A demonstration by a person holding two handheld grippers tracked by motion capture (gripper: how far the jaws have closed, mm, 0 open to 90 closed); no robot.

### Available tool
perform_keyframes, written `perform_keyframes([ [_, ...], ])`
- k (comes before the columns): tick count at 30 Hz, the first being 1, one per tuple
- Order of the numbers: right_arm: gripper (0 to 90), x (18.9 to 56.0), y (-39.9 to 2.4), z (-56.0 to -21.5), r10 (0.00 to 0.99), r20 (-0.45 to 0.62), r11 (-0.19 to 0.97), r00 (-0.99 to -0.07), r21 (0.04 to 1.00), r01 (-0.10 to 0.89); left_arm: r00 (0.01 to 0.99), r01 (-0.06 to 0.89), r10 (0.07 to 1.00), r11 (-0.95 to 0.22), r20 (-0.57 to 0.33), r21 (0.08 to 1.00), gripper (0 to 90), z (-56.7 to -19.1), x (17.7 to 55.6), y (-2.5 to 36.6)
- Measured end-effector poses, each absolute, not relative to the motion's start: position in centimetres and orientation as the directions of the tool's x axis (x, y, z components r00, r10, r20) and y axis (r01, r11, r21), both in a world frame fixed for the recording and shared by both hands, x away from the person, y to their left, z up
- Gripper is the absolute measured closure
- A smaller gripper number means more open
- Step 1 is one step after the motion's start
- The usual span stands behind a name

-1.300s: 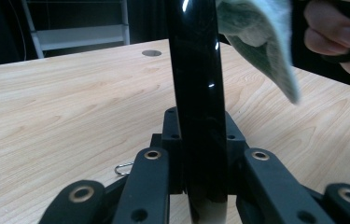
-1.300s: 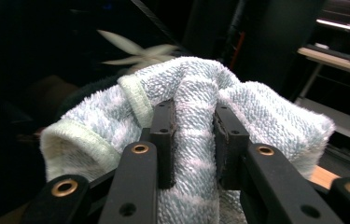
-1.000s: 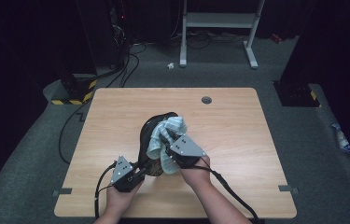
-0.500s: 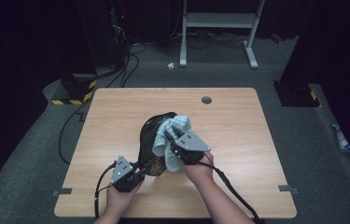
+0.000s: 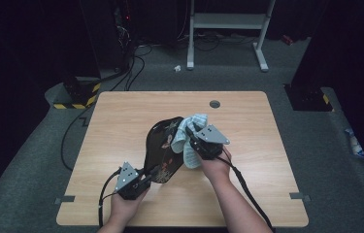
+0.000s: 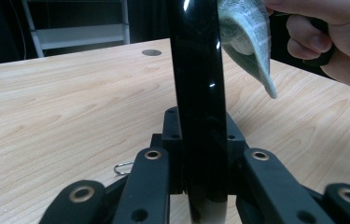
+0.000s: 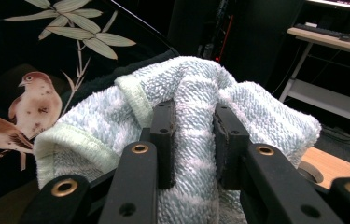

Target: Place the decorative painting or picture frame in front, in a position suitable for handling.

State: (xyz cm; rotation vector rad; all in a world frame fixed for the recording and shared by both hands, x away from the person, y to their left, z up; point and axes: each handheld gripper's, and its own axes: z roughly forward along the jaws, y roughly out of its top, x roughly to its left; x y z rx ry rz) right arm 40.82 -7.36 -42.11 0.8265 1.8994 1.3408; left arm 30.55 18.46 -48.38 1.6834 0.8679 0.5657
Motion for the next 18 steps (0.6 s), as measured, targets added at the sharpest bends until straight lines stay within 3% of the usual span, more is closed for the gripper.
perform_keyframes([
  [18,72.4,35.9,-4.1,-41.8,0.699,-0.219,0.306,-0.681,0.952,0.007,0.616,0.264,0.785,-0.119,-0.073,0.957,78.4,-48.4,30.6,18.5],
])
